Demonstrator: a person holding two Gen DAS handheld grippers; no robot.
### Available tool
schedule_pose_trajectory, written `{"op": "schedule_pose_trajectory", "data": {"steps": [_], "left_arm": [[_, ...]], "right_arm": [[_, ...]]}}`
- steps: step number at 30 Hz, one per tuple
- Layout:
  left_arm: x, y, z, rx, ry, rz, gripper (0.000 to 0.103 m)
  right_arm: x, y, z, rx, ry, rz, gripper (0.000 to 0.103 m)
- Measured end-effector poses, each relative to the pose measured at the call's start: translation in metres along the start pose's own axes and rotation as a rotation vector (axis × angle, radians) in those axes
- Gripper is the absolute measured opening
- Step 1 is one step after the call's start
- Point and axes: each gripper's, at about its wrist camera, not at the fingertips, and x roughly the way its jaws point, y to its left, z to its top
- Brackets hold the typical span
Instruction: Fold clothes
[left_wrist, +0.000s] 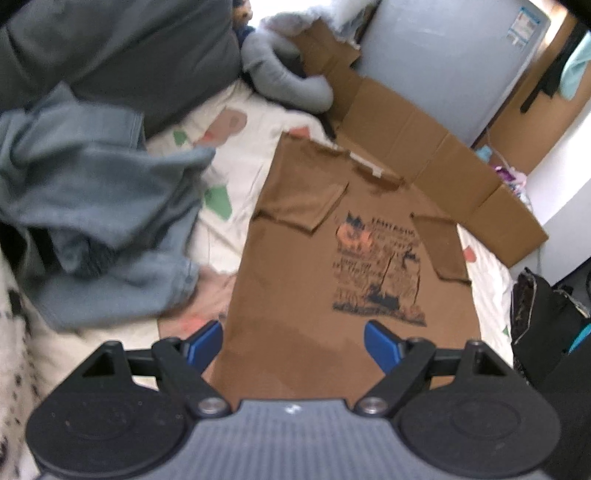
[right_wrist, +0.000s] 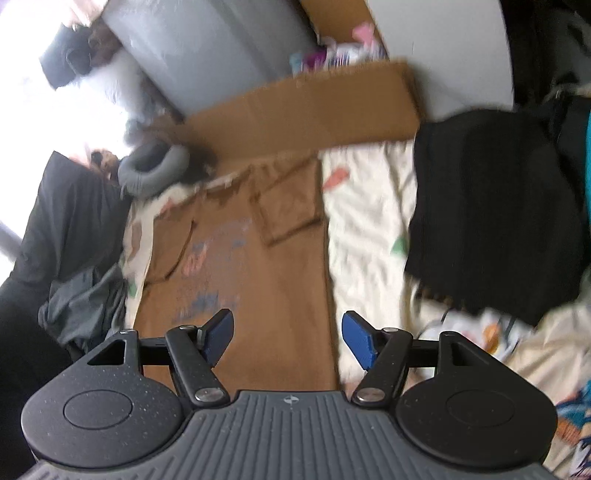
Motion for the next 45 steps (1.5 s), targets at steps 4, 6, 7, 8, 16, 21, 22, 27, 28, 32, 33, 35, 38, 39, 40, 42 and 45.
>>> {"op": "schedule_pose_trajectory", "data": {"steps": [4, 6, 7, 8, 16, 21, 22, 27, 28, 32, 33, 35, 38, 39, 40, 42, 45], "left_arm": [[0.017, 0.009, -0.016, -0.032, 0.031, -0.013, 0.085], [0.024, 0.014, -0.023, -0.054, 0.042, -0.004, 0.085], [0.028, 0.017, -0.027, -0.063, 0.05, 0.002, 0.085], [0.032, 0.019, -0.031, -0.069, 0.06, 0.009, 0.085], [0.064, 0.038, -0.055, -0.073, 0.164, 0.068, 0.077], [0.079, 0.047, -0.07, -0.097, 0.207, 0.106, 0.076], [0.082, 0.05, -0.072, -0.121, 0.208, 0.113, 0.076], [0.095, 0.061, -0.078, -0.215, 0.225, 0.131, 0.076], [0.098, 0.061, -0.079, -0.216, 0.232, 0.138, 0.076], [0.109, 0.061, -0.085, -0.205, 0.266, 0.153, 0.076], [0.111, 0.061, -0.086, -0.203, 0.273, 0.158, 0.076], [0.115, 0.062, -0.089, -0.2, 0.291, 0.167, 0.076], [0.118, 0.063, -0.094, -0.193, 0.311, 0.179, 0.076], [0.118, 0.063, -0.094, -0.192, 0.314, 0.182, 0.076], [0.117, 0.064, -0.095, -0.193, 0.316, 0.184, 0.076], [0.116, 0.064, -0.094, -0.196, 0.314, 0.183, 0.076], [0.114, 0.064, -0.094, -0.193, 0.311, 0.182, 0.076]], "right_arm": [[0.021, -0.006, -0.027, -0.02, 0.05, 0.026, 0.071], [0.033, -0.009, -0.04, -0.02, 0.077, 0.024, 0.071], [0.038, -0.011, -0.046, -0.021, 0.091, 0.023, 0.071], [0.044, -0.013, -0.052, -0.021, 0.104, 0.021, 0.07], [0.085, -0.031, -0.087, 0.009, 0.174, 0.008, 0.055], [0.108, -0.038, -0.105, 0.01, 0.223, -0.014, 0.05], [0.113, -0.04, -0.109, 0.01, 0.232, -0.018, 0.05], [0.134, -0.047, -0.126, 0.017, 0.274, -0.04, 0.047], [0.135, -0.049, -0.127, 0.024, 0.275, -0.042, 0.047], [0.142, -0.055, -0.134, 0.05, 0.288, -0.044, 0.047], [0.144, -0.056, -0.136, 0.052, 0.293, -0.047, 0.046], [0.149, -0.058, -0.136, 0.066, 0.297, -0.052, 0.043], [0.155, -0.063, -0.135, 0.098, 0.299, -0.058, 0.043], [0.157, -0.065, -0.135, 0.11, 0.3, -0.056, 0.043], [0.159, -0.067, -0.135, 0.122, 0.301, -0.053, 0.043], [0.162, -0.072, -0.135, 0.146, 0.303, -0.047, 0.043], [0.166, -0.078, -0.134, 0.183, 0.308, -0.039, 0.031]]}}
